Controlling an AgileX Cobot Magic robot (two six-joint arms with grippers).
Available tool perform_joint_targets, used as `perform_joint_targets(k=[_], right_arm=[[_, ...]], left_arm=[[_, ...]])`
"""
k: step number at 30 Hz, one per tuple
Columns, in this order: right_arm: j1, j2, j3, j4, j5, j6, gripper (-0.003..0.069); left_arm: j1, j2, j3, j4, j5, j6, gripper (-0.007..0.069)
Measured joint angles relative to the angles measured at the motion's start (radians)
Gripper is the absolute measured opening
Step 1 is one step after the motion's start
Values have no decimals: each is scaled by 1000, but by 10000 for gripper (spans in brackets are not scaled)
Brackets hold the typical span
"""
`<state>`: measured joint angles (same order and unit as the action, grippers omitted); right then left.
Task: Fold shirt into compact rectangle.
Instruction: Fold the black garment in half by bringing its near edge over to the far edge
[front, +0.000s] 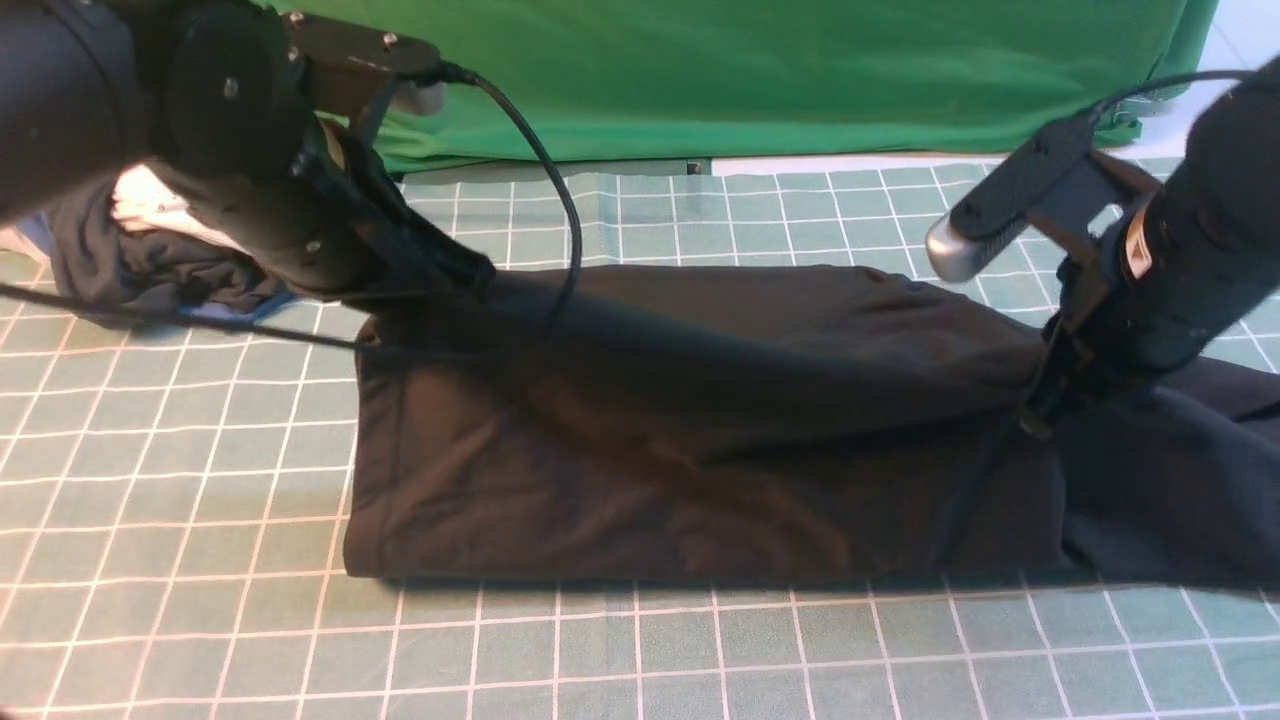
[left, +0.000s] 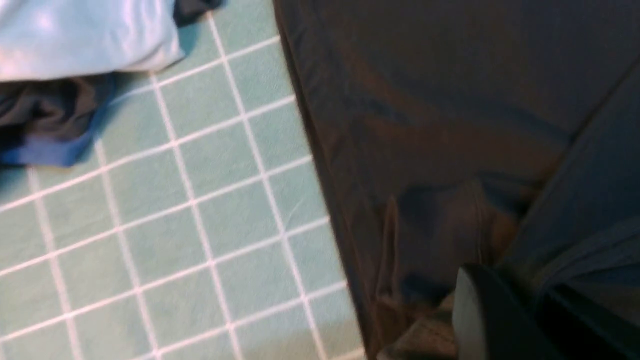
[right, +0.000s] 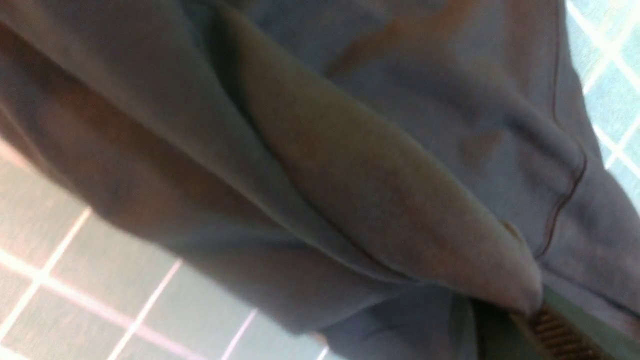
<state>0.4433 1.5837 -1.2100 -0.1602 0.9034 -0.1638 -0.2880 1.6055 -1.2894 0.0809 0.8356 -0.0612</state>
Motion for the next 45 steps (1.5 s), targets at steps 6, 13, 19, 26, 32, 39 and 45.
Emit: perform_joint_targets(k=[6, 13, 19, 26, 32, 39, 45], right_arm=[[-78, 136, -120, 30, -55, -31, 25], [-113, 296, -293, 42, -62, -63, 25], [-127, 472, -467, 42, -62, -81, 25], [-128, 571, -551, 42, -94, -81, 67], [-135, 578, -562, 31, -173, -29, 352], [-135, 556, -654, 24, -61, 28, 440], [-153, 433, -671, 26, 133, 7, 92]], left_arm=[[81, 138, -92, -46, -25, 6, 15], [128, 295, -247, -88, -23, 6, 15], [151, 436, -405, -87, 10, -4, 15], [167, 522, -454, -87, 13, -24, 17], [168, 541, -454, -63, -10, -119, 60], [169, 544, -480, 4, -45, -207, 176], [171, 544, -576, 147, 144, -205, 244]])
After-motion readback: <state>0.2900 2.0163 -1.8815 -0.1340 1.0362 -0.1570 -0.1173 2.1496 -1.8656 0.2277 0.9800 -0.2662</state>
